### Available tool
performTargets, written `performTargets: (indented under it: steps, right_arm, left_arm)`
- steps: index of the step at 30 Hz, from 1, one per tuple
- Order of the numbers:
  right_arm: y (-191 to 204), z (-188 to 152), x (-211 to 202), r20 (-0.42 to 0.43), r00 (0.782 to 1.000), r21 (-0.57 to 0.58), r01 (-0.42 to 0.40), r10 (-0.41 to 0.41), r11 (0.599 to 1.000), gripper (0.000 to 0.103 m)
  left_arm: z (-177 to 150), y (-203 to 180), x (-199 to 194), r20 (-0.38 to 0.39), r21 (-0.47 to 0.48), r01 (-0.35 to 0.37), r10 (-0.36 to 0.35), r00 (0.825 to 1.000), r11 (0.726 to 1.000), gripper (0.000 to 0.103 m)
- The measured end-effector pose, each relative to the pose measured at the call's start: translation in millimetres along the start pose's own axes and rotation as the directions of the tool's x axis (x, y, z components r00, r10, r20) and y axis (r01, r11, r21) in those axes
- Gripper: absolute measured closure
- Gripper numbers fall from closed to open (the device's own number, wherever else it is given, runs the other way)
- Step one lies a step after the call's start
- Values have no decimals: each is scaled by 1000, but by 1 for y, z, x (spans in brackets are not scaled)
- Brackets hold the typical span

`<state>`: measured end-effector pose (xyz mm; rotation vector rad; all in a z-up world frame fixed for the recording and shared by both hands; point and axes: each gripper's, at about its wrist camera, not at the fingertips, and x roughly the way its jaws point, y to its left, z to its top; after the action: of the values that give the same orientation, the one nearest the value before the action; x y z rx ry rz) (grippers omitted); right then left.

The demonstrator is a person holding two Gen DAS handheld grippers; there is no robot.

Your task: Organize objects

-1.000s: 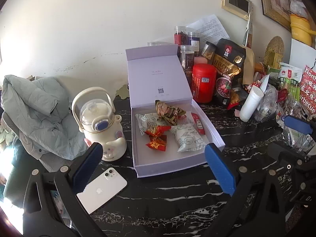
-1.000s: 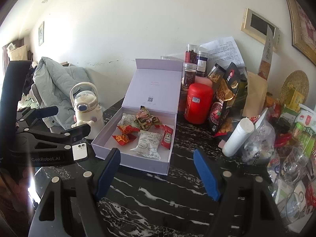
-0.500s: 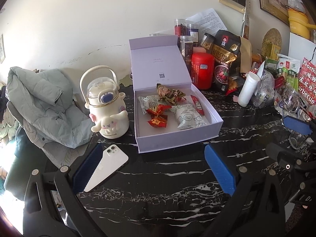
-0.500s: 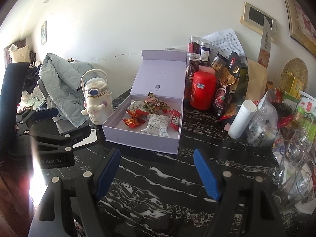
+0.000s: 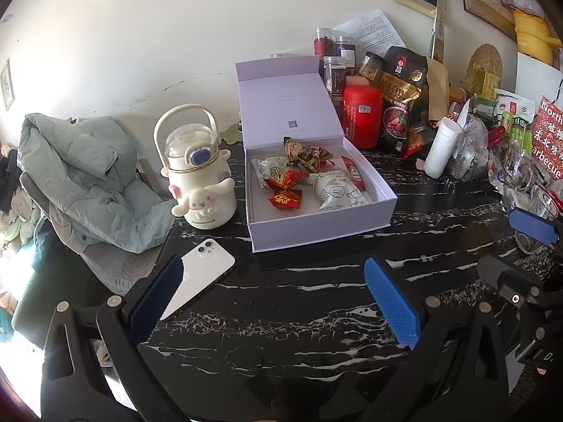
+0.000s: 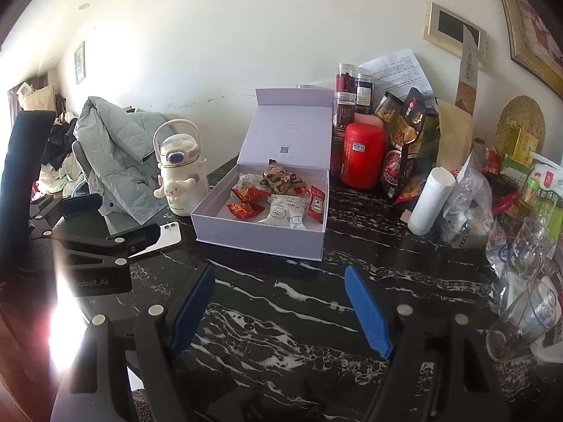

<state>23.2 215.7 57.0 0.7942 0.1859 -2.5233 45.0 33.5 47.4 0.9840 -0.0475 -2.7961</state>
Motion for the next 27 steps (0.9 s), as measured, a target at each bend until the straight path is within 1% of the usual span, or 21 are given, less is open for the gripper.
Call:
performTargets:
  steps: [8,16,27]
  right_arm:
    - [0,-8,-5,0,1000,7,-1,1,1000,25]
    - [1,-12,-10,4,1000,9,3,-3,1000,25]
    - [5,-13,-17,12,1000,5,5,-5,1000,25]
  left_arm:
    - [-8,-4,-5,-11,10,6,-6,1000,1000,0]
    - [-12,-7,-12,0,18,3,-3,1000,1000,0]
    - [-14,-5,-21,14,15,27,-28,1000,1000,0]
